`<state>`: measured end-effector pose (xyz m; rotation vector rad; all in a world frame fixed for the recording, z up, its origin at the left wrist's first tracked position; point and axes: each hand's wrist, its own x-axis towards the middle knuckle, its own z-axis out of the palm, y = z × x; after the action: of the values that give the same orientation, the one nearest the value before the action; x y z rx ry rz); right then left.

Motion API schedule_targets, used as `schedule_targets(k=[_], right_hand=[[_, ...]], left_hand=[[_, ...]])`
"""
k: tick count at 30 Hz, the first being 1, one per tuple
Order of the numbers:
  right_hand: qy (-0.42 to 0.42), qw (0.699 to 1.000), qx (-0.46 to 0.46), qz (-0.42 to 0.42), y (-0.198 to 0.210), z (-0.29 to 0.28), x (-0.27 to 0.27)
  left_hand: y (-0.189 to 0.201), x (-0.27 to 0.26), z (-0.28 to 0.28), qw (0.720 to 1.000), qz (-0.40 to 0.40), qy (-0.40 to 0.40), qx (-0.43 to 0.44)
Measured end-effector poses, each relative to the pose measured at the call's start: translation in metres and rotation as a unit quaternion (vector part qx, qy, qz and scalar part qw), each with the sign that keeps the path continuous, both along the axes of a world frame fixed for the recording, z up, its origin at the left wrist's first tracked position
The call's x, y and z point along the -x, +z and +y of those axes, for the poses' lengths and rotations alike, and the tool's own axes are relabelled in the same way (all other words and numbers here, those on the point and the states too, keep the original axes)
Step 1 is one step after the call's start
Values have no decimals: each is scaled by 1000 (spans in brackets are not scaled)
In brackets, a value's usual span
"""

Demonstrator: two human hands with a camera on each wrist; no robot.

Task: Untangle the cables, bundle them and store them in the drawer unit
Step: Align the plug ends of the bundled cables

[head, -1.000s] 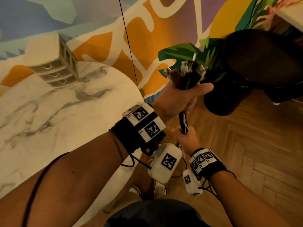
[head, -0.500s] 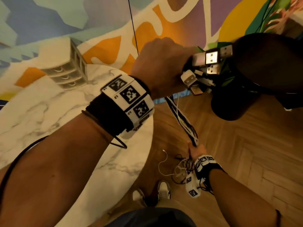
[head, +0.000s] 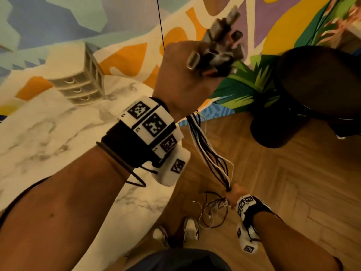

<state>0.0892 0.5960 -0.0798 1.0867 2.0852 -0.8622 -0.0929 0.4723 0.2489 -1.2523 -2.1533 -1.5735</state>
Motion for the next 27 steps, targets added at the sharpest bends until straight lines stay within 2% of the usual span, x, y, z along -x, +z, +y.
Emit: schedule_targets(k=[2,4,6,8,10,12,14,16,18,20,22,24,25,27], right_hand=[[25,999,24,39,7,-3,7],[33,991,33,128,19,-5,19],[17,978,35,205,36,-10,33],[50,970,31,237,52,-19,44],[87,966,-10,245,57,-27,51],[98,965,2,242,51,-30,50],[119,964,60,228,48,-31,50],[111,950,93,275,53,-32,51],[62,916,118,377,88,-37,56],[25,862,192,468,129,-41,61],[55,852,221,471,161,-49,68],[68,857,230,455,179,-53,74],[37,849,235,471,185,-51,75],[-70,810,257,523,210,-42,79]], left_hand=[[-9,-8,8,989,-137,-17,-56],[-23,-19,15,960,-264,-69,-55],[-38,-32,19,945,-311,-92,-36],[-49,-40,18,935,-342,-93,-33],[-53,-44,18,918,-383,-93,-40],[-53,-45,18,897,-423,-118,-54],[-52,-46,14,892,-426,-140,-49],[-53,-46,8,903,-404,-144,-17],[-59,-45,2,913,-388,-122,17],[-67,-43,-3,911,-403,-88,28],[-73,-43,-6,909,-408,-73,44],[-76,-44,-10,908,-408,-64,75],[-78,-43,-13,908,-406,-60,86],[-81,-42,-20,913,-389,-65,104]])
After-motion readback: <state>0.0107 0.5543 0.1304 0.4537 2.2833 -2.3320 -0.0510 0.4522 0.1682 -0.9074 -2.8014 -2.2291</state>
